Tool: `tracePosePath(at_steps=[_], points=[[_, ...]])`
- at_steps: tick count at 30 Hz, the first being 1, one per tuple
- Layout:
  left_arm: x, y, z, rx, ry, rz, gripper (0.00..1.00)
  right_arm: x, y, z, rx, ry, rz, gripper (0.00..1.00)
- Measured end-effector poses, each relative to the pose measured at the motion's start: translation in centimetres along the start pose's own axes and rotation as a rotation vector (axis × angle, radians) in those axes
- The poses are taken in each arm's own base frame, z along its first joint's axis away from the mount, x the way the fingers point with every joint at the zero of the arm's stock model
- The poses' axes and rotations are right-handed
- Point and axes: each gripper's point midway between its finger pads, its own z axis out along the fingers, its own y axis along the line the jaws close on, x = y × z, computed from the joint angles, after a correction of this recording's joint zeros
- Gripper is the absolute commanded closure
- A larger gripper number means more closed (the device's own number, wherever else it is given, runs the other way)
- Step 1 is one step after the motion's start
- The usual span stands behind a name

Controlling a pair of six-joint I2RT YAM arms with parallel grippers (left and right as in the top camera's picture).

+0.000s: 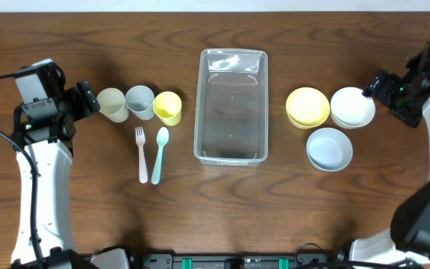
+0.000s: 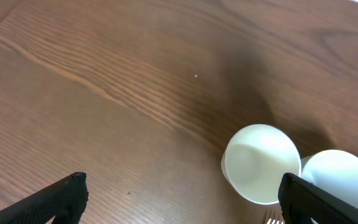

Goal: Pack container
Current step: 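Raise both arms and move the right gripper toward the white bowl, then grasp the white bowl rim with the right gripper and lift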

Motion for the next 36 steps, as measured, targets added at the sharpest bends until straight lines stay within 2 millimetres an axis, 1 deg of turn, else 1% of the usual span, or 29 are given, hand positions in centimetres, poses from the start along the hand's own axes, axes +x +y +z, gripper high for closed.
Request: tracePosePath(at_steps=[4,8,14,17,19,21,22,25,28,30,32,33,35,36], points=[[0.5,0.0,0.8,-0.003,0.026,0.003,0.02,0.3,-1.4,2.4,0.072,0.041,0.016,0.04],[1.0,0.0,1.5,-0.006,0.048,0.005,0.02,0.6,-2.2,5.0,0.112,0.078,0.021,0.06],[1.3,-0.1,2.0,-0.008,0.063,0.007,0.02,0.5,-2.7,7.0,0.132,0.092,0.019,0.07],[1.3,-0.1,2.0,-0.008,0.063,0.007,0.02,0.4,-2.9,7.1,0.142,0.086,0.017,0.15],[1.3,-0.1,2.0,-0.008,0.063,0.007,0.02,0.2,-3.1,7.1,0.153,0.079,0.013,0.16],[1.4,-0.1,2.0,-0.008,0.064,0.007,0.02,0.2,-3.3,7.3,0.166,0.081,0.011,0.20],[1.3,-0.1,2.0,-0.008,0.063,0.007,0.02,0.3,-3.4,7.5,0.172,0.084,0.011,0.23],[1.3,-0.1,2.0,-0.008,0.063,0.007,0.02,0.8,-3.9,8.9,0.187,0.119,0.000,0.36],[1.4,-0.1,2.0,-0.008,0.064,0.007,0.02,1.5,-4.3,10.2,0.201,0.152,0.002,0.38],[1.4,-0.1,2.0,-0.008,0.064,0.007,0.02,1.4,-4.3,10.4,0.200,0.149,0.002,0.40],[1.4,-0.1,2.0,-0.008,0.064,0.007,0.02,1.2,-4.2,10.4,0.198,0.141,-0.002,0.51],[1.4,-0.1,2.0,-0.008,0.064,0.007,0.02,1.2,-4.3,10.4,0.199,0.139,-0.002,0.58],[1.4,-0.1,2.0,-0.008,0.064,0.007,0.02,1.2,-4.3,10.4,0.202,0.139,-0.003,0.94],[1.4,-0.1,2.0,-0.008,0.064,0.007,0.02,1.2,-4.3,10.4,0.203,0.138,0.002,0.99]])
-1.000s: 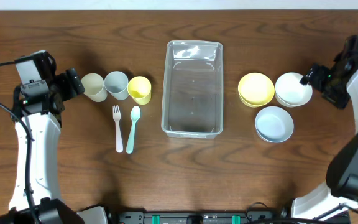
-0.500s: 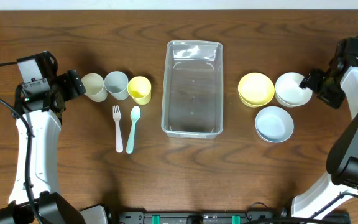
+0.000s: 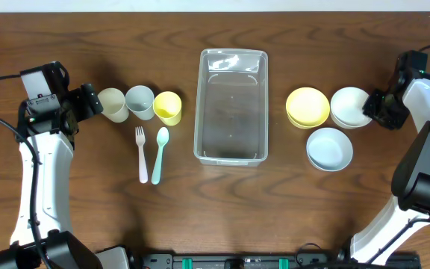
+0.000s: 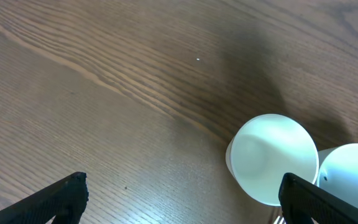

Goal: Pack container
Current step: 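Grasp the white bowl rim with the right gripper and lift, then carry the white bowl into the clear container and release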

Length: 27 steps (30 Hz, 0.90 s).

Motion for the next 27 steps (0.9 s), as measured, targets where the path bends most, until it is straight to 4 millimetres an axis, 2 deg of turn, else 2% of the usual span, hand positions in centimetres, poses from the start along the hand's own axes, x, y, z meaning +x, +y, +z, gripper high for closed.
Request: tracePosePath(at_steps=[5,9,13,14,16,18,20,22,23,24,25,27], points=[[0.0,0.0,0.0,0.000,0.000,0.000,0.02,-0.3,-0.1,-0.4,0.011,-0.012,0.032,0.99],[0.0,0.0,0.0,0.000,0.000,0.000,0.02,0.1,-1.2,-1.3,0.080,-0.001,0.055,0.99],[0.0,0.0,0.0,0.000,0.000,0.000,0.02,-0.9,-2.0,-4.7,0.132,-0.054,0.060,0.99],[0.0,0.0,0.0,0.000,0.000,0.000,0.02,-2.0,-1.4,-6.6,0.107,-0.102,0.058,0.99],[0.0,0.0,0.0,0.000,0.000,0.000,0.02,-3.9,0.4,-9.8,0.039,-0.195,0.049,0.99],[0.0,0.0,0.0,0.000,0.000,0.000,0.02,-6.0,4.2,-15.3,-0.096,-0.337,0.010,0.99],[0.0,0.0,0.0,0.000,0.000,0.000,0.02,-6.5,8.2,-20.1,-0.218,-0.441,-0.047,0.99],[0.0,0.0,0.0,0.000,0.000,0.000,0.02,-5.5,12.7,-24.5,-0.340,-0.521,-0.123,0.99],[0.0,0.0,0.0,0.000,0.000,0.000,0.02,-4.5,15.0,-26.0,-0.394,-0.538,-0.166,0.99],[0.0,0.0,0.0,0.000,0.000,0.000,0.02,-3.6,16.6,-26.6,-0.427,-0.538,-0.197,0.99],[0.0,0.0,0.0,0.000,0.000,0.000,0.02,-2.3,18.4,-26.9,-0.460,-0.527,-0.236,0.99],[0.0,0.0,0.0,0.000,0.000,0.000,0.02,0.1,22.0,-25.9,-0.498,-0.480,-0.310,0.99]])
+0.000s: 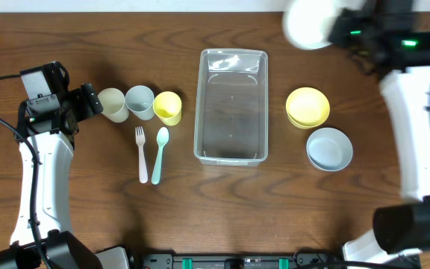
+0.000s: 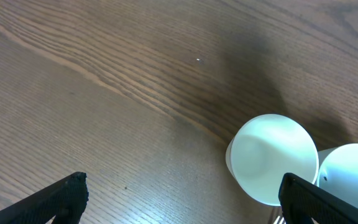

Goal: Pack container
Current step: 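Carry the white bowl into the clear container and release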

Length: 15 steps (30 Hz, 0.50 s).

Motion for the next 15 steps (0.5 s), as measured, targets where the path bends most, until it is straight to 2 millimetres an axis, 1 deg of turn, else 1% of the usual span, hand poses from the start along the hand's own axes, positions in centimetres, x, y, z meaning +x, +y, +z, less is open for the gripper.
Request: tracePosePath(at_steps=[2,4,6,9,10,12,14,15], points=[[0.0,0.0,0.0,0.000,0.000,0.000,0.02,2.2,2.6,2.3,-0.035,0.060,-0.040,0.99],[0.0,0.0,0.0,0.000,0.000,0.000,0.02,4.8,4.9,5.5,-0.057,0.122,-0.083,0.99],[0.0,0.0,0.0,0.000,0.000,0.000,0.02,7.9,6.5,8.9,-0.065,0.196,-0.120,0.99],[0.0,0.0,0.0,0.000,0.000,0.000,0.02,12.5,8.3,13.6,-0.087,0.283,-0.166,0.99],[0.0,0.0,0.0,0.000,0.000,0.000,0.02,13.8,8.5,14.9,-0.093,0.307,-0.178,0.99],[0.0,0.0,0.0,0.000,0.000,0.000,0.02,15.9,8.5,16.8,-0.094,0.349,-0.197,0.99],[0.0,0.0,0.0,0.000,0.000,0.000,0.02,17.4,8.0,18.0,-0.082,0.382,-0.203,0.99],[0.0,0.0,0.0,0.000,0.000,0.000,0.02,17.7,7.8,18.2,-0.075,0.387,-0.204,0.92]])
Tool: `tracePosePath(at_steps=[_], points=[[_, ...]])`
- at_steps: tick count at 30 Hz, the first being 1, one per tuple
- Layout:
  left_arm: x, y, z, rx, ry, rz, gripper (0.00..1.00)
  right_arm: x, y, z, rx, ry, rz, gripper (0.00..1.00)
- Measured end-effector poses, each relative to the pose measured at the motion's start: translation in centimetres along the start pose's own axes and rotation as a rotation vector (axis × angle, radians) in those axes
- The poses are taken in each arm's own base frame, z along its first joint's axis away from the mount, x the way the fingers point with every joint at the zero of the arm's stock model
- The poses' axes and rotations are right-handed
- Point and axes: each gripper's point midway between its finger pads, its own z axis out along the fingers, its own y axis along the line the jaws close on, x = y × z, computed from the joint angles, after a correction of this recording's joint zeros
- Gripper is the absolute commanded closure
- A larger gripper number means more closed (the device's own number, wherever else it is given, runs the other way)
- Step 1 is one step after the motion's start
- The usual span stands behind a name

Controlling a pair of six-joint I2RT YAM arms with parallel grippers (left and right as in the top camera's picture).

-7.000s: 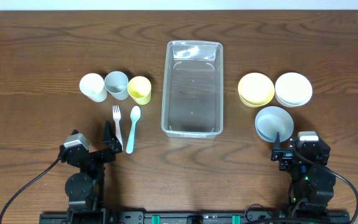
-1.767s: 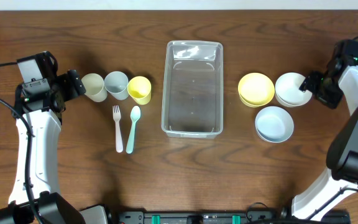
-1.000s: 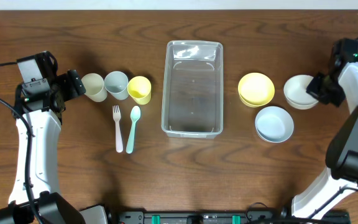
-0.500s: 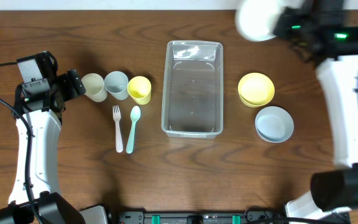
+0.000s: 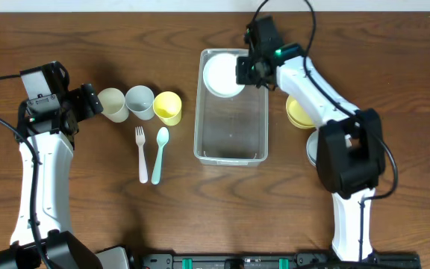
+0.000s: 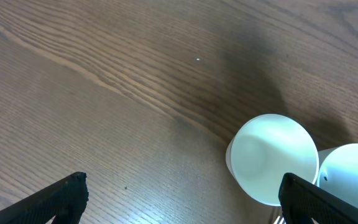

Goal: Pack container
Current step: 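Carry the white bowl into the clear container and release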

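Observation:
The clear plastic container (image 5: 230, 112) lies mid-table. A white bowl (image 5: 222, 75) is at its far end, with my right gripper (image 5: 245, 69) shut on the bowl's right rim. I cannot tell whether the bowl rests on the container floor. Left of the container stand a cream cup (image 5: 112, 104), a grey-blue cup (image 5: 139, 102) and a yellow cup (image 5: 168, 107), with a white fork (image 5: 141, 153) and a teal spoon (image 5: 160, 153) in front of them. My left gripper (image 5: 88, 99) is open just left of the cream cup (image 6: 272, 158). Its fingers (image 6: 61, 199) have nothing between them.
A yellow bowl (image 5: 298, 113) and a pale blue bowl (image 5: 312, 149) sit right of the container, both partly covered by my right arm. The grey-blue cup (image 6: 353, 177) shows at the left wrist view's right edge.
My right gripper held the white bowl high near the table's far edge, right of the container. It now holds the bowl at the container's far end. The left arm has not moved.
The white bowl stood at the far right beside the yellow bowl, with my right gripper next to it, then at its rim. Later the bowl was held high by the far edge, and now it is in the container's far end. My left gripper stayed open by the cream cup.

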Motion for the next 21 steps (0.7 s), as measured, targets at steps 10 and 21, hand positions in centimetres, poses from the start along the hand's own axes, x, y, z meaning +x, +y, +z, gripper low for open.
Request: tracePosePath(at_steps=[10,21], points=[[0.0,0.0,0.0,0.000,0.000,0.000,0.02,-0.5,0.1,-2.0,0.016,0.008,-0.040,0.42],[0.0,0.0,0.0,0.000,0.000,0.000,0.02,-3.1,-10.9,-25.1,0.300,-0.169,0.154,0.50]])
